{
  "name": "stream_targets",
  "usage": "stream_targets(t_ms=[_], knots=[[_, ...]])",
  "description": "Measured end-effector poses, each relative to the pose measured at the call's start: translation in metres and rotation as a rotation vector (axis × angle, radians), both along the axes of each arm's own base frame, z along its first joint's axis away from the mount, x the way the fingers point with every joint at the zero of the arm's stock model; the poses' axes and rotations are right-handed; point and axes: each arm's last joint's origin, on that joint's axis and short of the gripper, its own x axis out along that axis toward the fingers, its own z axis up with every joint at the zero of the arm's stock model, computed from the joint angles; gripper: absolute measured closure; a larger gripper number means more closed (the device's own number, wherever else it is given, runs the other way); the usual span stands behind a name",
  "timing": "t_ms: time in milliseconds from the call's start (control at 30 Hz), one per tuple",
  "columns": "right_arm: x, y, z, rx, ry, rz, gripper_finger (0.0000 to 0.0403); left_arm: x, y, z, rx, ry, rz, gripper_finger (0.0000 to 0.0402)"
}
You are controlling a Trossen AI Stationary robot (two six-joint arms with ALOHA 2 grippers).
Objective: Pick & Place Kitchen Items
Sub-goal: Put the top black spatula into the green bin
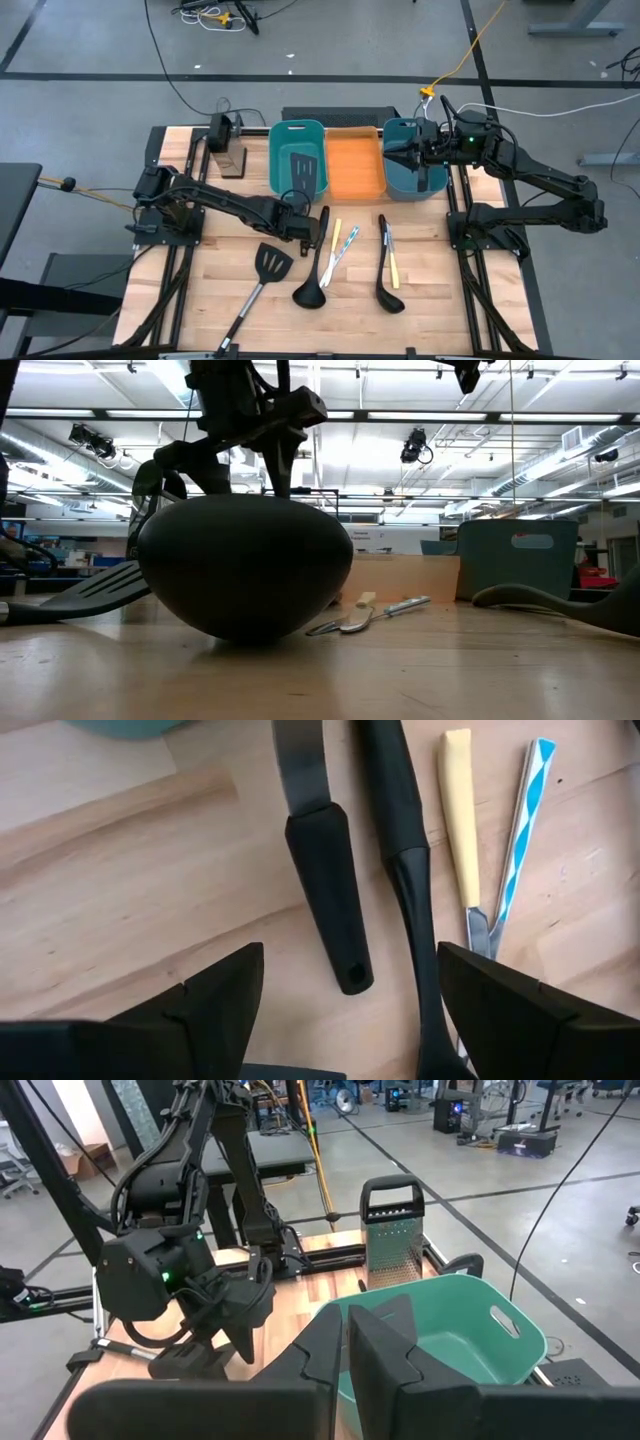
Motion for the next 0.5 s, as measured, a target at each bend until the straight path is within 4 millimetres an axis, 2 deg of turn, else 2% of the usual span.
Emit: stream_targets(t_ms=[500], knots=[[0.0, 0.0, 0.0, -0.001, 0.0, 0.0, 0.0376, 0.003, 0.015, 0.0, 0.001, 0.003, 0.017, 0.01]])
